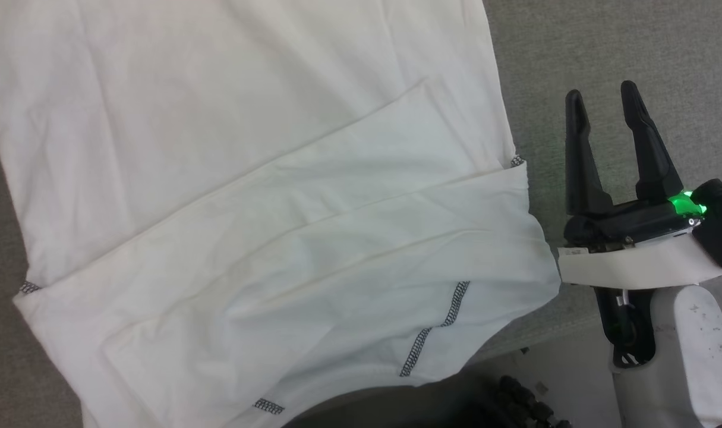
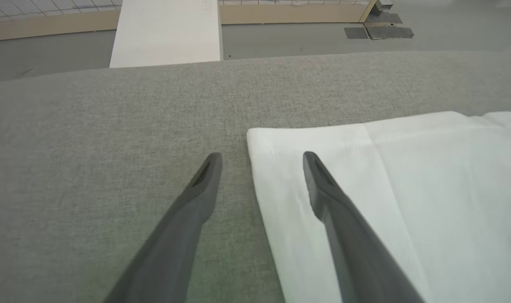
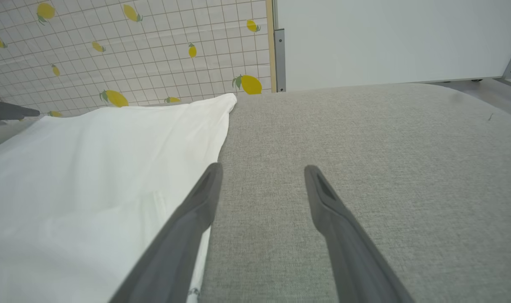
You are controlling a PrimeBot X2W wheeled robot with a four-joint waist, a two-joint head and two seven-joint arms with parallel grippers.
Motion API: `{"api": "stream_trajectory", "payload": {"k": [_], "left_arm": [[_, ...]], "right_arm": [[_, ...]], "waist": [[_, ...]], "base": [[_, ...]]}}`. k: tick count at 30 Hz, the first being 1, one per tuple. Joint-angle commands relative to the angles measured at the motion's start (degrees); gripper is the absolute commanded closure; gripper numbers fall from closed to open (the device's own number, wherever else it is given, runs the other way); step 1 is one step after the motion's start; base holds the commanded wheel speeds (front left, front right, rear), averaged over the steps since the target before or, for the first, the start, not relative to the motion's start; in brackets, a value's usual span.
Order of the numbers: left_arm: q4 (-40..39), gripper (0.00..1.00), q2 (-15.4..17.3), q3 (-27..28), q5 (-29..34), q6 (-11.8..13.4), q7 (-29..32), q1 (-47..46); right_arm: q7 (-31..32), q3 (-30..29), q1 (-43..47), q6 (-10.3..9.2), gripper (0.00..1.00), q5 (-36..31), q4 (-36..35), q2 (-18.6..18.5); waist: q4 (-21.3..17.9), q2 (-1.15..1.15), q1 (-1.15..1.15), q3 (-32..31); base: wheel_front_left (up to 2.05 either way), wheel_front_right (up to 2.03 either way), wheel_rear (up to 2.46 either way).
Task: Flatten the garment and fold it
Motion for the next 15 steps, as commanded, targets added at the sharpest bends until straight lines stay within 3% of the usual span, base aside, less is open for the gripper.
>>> {"api": "stream_trajectory", "payload": {"k": [1,14,15], "left_arm": [[-0.18,0.00,0.81,0.28,0.15,0.87,0.52,-1.14],[-3.02,0.00,4.16,0.33,3.51,8.16,6.29,-1.32],[-3.22,0.12,4.28,0.21,3.63,8.33,6.67,-1.36]], "right_arm": [[-0.48,0.34,-0.93,-0.09,0.00,0.45,-0.10,0.09],[-1.35,2.13,-1.80,-0.09,0.00,1.33,-0.19,0.09],[-1.38,2.23,-1.89,-0.09,0.00,1.40,-0.17,0.09]], "waist": [[-2.41,0.00,-0.01,2.62],[-4.01,0.00,-0.01,4.84],[-4.11,0.00,-0.01,4.95]], "base": [[0.00,0.00,0.00],[0.00,0.00,0.00],[0.00,0.00,0.00]]}}
